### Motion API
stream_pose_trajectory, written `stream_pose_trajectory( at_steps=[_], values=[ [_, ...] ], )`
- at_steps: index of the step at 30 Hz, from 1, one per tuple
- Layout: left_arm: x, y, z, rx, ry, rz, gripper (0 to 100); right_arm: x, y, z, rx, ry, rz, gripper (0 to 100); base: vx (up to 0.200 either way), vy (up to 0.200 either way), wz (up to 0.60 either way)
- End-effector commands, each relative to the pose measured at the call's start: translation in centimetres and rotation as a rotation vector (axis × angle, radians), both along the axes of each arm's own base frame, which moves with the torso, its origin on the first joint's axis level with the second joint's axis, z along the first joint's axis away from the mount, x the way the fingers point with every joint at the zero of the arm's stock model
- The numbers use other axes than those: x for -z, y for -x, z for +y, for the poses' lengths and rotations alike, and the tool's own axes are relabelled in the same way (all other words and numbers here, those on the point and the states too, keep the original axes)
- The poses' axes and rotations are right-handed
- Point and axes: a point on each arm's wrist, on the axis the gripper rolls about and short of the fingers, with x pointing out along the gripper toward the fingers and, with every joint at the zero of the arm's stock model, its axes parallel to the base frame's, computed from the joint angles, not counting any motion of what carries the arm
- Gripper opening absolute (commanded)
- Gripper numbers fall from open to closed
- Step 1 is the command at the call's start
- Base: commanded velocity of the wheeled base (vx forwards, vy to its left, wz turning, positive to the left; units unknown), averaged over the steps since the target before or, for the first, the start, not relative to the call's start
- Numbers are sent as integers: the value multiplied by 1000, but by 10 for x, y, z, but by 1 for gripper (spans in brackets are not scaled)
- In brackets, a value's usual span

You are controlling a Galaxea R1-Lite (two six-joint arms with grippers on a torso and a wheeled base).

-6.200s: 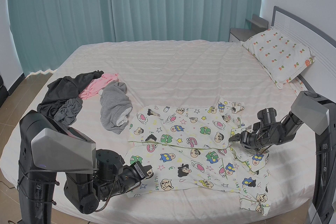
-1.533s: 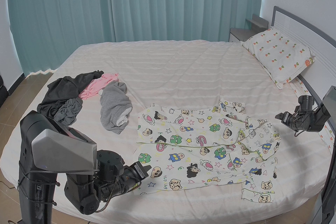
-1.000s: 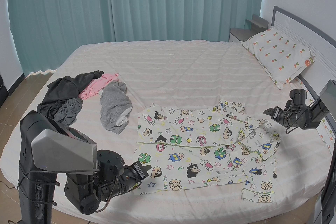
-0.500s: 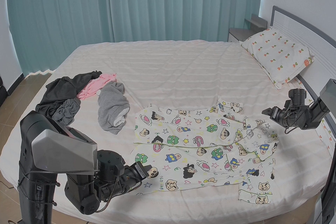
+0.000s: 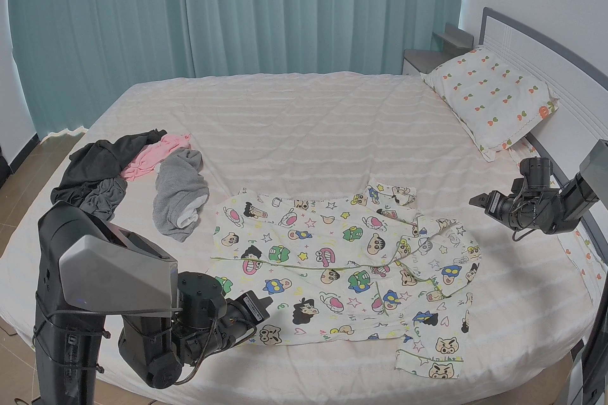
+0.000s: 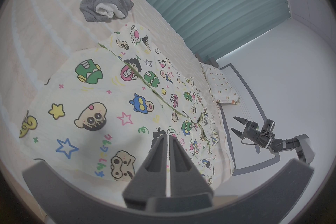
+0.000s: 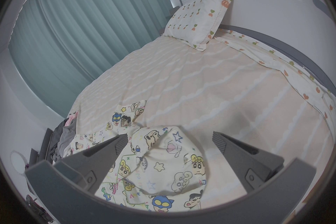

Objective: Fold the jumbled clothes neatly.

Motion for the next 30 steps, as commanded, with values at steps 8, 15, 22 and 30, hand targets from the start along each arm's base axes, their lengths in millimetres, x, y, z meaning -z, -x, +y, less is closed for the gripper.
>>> stream_pose_trajectory(
  at_steps=[8, 15, 22, 30],
  values=[
    [-1, -1, 0, 1, 8, -11, 0, 2, -9, 39, -78, -38, -6, 100, 150, 0, 0],
    [0, -1, -1, -1, 8, -12, 0, 16, -29, 55, -111, -42, 1, 100, 0, 0, 0],
    [0, -1, -1, -1, 7, -10, 0, 32, -69, 67, -123, -65, 35, 100, 0, 0, 0],
    [0, -1, -1, -1, 9, -11, 0, 58, -112, 79, -124, -112, 133, 100, 0, 0, 0]
  ],
)
